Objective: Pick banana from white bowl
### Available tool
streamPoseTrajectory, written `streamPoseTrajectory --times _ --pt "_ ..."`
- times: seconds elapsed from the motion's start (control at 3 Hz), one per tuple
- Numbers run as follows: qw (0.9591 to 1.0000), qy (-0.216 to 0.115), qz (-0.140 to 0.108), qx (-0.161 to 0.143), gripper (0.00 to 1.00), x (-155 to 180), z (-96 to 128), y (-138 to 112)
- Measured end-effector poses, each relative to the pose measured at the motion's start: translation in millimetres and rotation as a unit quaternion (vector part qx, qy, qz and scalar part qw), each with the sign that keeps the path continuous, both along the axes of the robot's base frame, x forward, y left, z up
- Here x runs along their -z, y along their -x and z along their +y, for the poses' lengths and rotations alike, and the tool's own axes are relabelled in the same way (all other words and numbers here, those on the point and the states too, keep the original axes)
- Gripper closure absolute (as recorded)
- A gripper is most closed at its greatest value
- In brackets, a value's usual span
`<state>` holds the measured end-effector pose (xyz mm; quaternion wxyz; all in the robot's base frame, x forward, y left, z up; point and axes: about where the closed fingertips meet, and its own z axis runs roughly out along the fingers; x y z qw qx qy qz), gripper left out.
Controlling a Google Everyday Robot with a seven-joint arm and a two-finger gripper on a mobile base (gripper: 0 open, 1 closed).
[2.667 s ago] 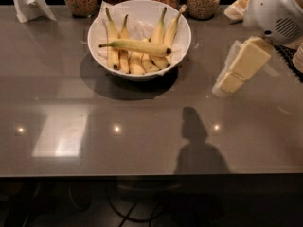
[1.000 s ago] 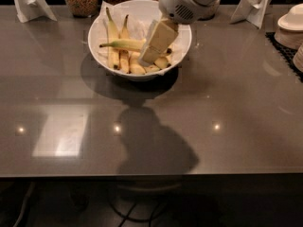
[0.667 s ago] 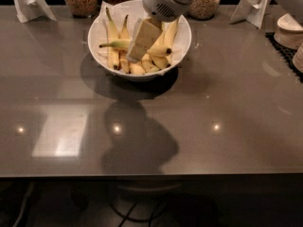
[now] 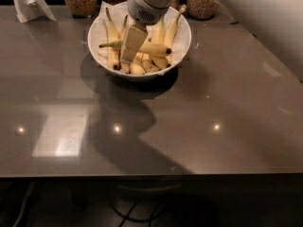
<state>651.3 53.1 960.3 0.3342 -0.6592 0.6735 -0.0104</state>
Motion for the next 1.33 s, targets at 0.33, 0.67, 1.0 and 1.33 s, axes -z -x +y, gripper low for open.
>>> streamPoseTrajectory --times 0.33,0.67,1.0,1.33 --pt "0.9997 0.016 0.015 0.009 0.00 20.8 -5.0 -11.6" --pt "0.9991 0.027 0.029 0.017 0.00 37.6 -11.9 -16.7" --pt "0.9983 0.033 0.037 0.029 0.10 51.9 -22.4 -19.9" --pt "0.9976 0.037 0.044 0.038 0.26 63.5 -29.7 -22.4"
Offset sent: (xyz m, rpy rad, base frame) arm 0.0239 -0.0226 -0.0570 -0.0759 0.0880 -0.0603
